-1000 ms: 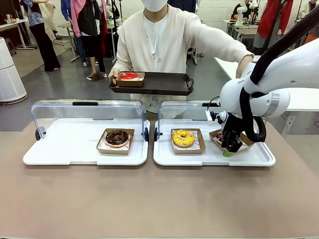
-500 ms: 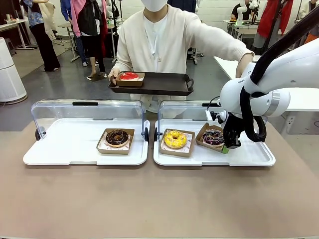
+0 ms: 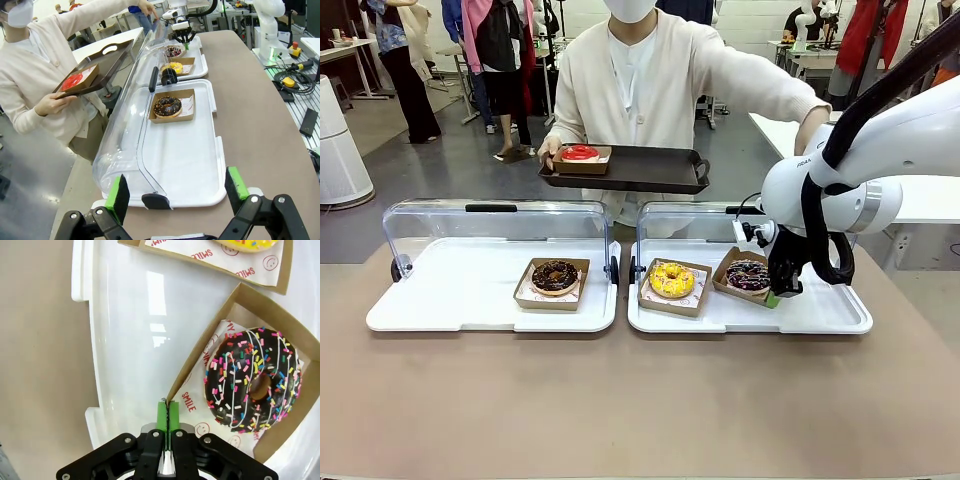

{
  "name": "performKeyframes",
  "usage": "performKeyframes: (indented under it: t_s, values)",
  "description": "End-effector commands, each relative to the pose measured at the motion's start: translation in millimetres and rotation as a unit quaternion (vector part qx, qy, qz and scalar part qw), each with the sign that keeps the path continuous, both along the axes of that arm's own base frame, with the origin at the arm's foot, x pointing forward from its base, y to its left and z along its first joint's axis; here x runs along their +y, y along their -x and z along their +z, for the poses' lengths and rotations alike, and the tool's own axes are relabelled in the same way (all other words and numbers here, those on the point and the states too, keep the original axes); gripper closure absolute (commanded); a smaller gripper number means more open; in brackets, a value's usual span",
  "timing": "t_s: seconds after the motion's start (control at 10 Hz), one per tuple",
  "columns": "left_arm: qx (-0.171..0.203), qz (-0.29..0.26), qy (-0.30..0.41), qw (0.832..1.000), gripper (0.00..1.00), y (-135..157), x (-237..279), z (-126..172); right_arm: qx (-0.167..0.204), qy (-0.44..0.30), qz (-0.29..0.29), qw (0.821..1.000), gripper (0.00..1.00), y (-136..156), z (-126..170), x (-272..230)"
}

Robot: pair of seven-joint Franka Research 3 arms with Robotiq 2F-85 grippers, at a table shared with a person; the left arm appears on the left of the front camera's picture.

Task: Provide the desired donut to the person.
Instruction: Pick up and lift the Paper togo box containing the Donut pointed at by the person.

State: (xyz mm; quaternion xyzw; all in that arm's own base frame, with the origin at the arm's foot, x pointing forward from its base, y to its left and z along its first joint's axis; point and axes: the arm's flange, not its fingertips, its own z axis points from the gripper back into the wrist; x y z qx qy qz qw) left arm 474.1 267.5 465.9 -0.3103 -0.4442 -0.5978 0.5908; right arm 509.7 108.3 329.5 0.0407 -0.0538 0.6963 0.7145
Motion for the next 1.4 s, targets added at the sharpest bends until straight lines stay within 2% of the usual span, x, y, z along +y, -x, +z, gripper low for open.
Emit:
performKeyframes:
  t_s: [0.0, 0.2, 0.6, 1.1, 1.3]
  values:
    - [-0.001, 0.0, 0.001, 1.0, 0.0, 1, -1, 1, -0.009, 0.02, -0.019, 1.0, 1.0, 0, -2, -1]
    - [-0.001, 0.0, 0.001, 1.0, 0.0, 1, -1, 1, -0.008, 0.044, -0.045, 0.998, 1.0, 13, 15, 3]
    - [-0.001, 0.0, 0.001, 1.0, 0.0, 1, -1, 1, 0.019, 0.088, -0.109, 0.99, 1.0, 78, 86, 28]
    - [-0.001, 0.0, 0.001, 1.0, 0.0, 1, -1, 1, -0.035, 0.139, -0.148, 0.979, 1.0, 179, 211, 73]
    - [-0.001, 0.0, 0.001, 1.0, 0.0, 1, -1, 1, -0.064, 0.137, -0.169, 0.974, 1.0, 202, 262, 86]
